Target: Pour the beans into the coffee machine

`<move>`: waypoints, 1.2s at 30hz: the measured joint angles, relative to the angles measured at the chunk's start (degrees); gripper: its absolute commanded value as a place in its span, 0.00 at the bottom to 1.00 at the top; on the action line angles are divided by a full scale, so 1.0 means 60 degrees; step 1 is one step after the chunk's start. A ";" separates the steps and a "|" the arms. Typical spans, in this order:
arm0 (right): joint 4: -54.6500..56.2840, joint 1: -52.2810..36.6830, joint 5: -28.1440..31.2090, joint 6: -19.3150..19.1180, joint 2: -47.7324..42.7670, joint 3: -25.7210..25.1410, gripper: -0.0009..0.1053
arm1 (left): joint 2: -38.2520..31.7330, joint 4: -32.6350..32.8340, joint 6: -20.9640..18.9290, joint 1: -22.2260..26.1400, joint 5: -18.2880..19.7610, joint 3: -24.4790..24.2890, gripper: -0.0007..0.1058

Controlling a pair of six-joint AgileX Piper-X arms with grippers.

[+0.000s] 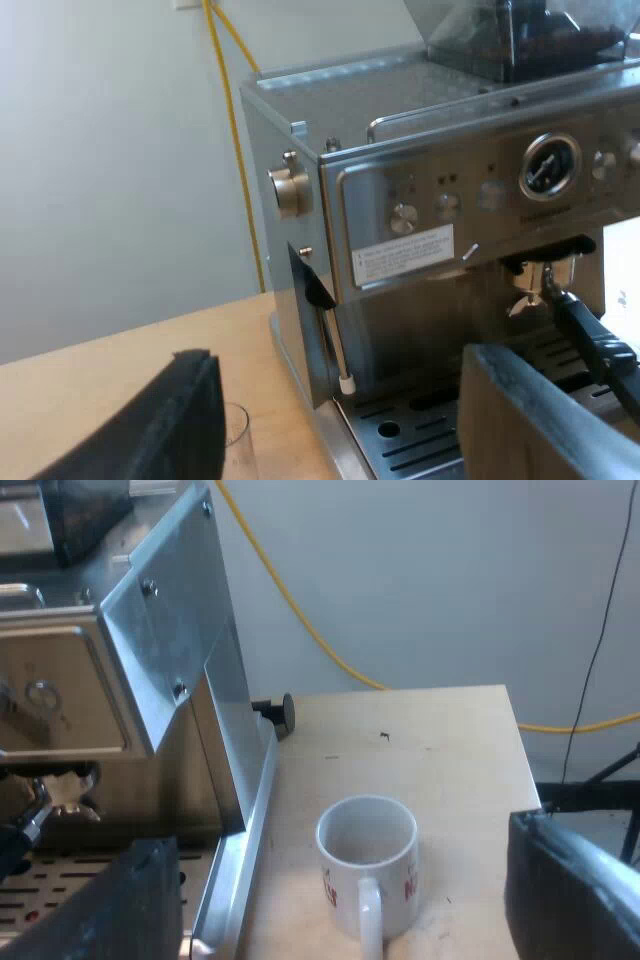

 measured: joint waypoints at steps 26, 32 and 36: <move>0.0780 0.0000 0.0000 0.0479 -0.1838 0.1300 0.65 | -0.0407 0.1234 -0.0149 0.0000 -0.0912 0.0350 0.51; 0.0781 0.0000 0.0000 0.0479 -0.1838 0.2213 0.65 | -0.0407 0.1294 -0.0174 0.0000 -0.1113 0.1485 0.51; 0.0781 0.0000 0.0000 0.0479 -0.1838 0.2744 0.65 | -0.0407 0.1294 -0.0174 0.0000 -0.1127 0.1918 0.51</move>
